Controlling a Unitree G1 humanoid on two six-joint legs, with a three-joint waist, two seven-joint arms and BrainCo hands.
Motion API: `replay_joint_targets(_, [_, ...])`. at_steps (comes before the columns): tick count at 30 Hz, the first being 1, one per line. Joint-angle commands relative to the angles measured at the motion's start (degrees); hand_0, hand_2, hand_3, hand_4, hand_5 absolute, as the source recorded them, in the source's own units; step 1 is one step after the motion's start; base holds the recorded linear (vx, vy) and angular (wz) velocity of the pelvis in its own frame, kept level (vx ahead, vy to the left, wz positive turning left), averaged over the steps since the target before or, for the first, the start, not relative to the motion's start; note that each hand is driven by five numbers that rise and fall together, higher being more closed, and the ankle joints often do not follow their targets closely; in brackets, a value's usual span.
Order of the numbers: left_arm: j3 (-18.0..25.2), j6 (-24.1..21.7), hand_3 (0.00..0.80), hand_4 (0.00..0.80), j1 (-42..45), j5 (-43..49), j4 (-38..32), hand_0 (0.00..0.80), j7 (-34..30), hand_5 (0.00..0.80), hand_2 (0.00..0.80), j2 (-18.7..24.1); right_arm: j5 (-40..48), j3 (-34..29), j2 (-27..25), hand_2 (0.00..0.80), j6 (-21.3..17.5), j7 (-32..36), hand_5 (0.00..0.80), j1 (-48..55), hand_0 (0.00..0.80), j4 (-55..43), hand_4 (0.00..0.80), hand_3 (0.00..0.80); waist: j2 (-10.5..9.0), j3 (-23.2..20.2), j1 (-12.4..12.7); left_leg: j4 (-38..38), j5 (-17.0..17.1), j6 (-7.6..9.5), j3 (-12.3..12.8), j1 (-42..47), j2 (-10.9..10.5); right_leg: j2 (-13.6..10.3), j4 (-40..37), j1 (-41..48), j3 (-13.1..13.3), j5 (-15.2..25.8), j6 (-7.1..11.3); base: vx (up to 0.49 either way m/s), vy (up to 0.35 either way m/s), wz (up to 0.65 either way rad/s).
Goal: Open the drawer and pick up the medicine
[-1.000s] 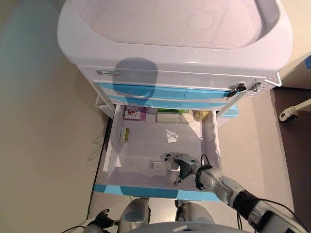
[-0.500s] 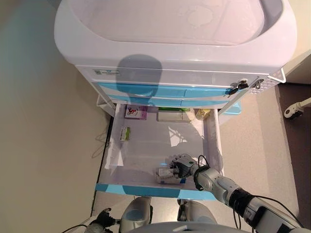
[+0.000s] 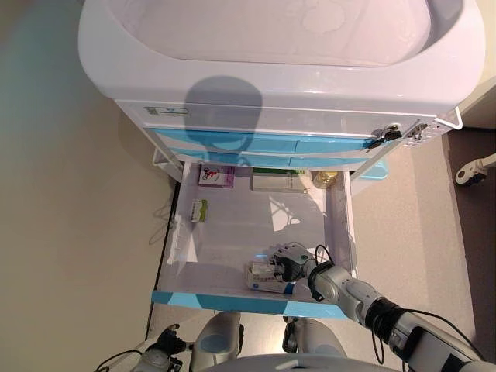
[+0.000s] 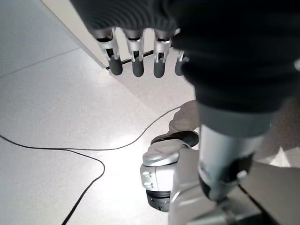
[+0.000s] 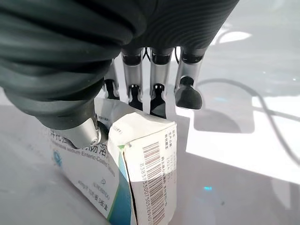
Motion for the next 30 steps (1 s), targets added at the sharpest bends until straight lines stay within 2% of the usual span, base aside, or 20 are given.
replay_joint_targets(1, [-0.2,0.3,0.0,0.0,-0.3,-1.0,2.5,0.0,1.2,0.0,0.0,-1.7,3.7,-0.6,0.0,0.8,-0.5,-2.2,0.8,0.2,0.8,-7.5,0.8,0.8,-1.17,-1.5,-0.8,-2.8,5.0,1.48,-0.2,-4.4,-2.5,-1.1,4.4,-2.9,0.5,0.8,3.24,0.037,0.012,-0.01])
replay_joint_targets(11, [1.7,0.7,0.0,0.0,-0.1,0.5,2.5,0.0,1.5,0.0,0.0,-1.2,10.6,-8.2,-4.4,0.8,-0.9,-2.6,0.8,1.9,0.8,-20.4,0.8,0.8,-1.84,-3.4,-1.4,-2.8,3.7,1.81,0.8,-2.3,-2.5,-1.3,5.3,-1.7,1.3,-0.2,3.22,0.042,0.012,-0.02])
replay_joint_targets(21, [3.3,1.1,0.0,0.0,0.8,2.2,2.6,0.0,0.9,0.0,0.0,-0.4,16.2,-14.1,-5.9,0.8,-1.0,-3.1,0.8,1.5,0.8,-26.9,0.8,0.8,-2.74,-5.7,-1.0,-2.8,2.8,1.83,1.8,-0.3,-2.1,-1.0,4.8,0.3,1.5,-0.6,3.31,0.036,-0.004,-0.05])
replay_joint_targets(30, [6.0,2.0,0.0,0.0,2.7,3.8,3.8,0.0,-1.2,0.0,0.0,0.8,33.8,-18.6,-6.5,0.8,-0.8,3.6,0.8,4.0,0.8,-33.2,0.8,0.8,-3.67,-9.0,-0.6,-2.8,1.7,1.71,2.6,2.4,-1.6,-0.5,3.9,3.2,1.9,-1.2,3.2,0.053,-0.009,-0.04])
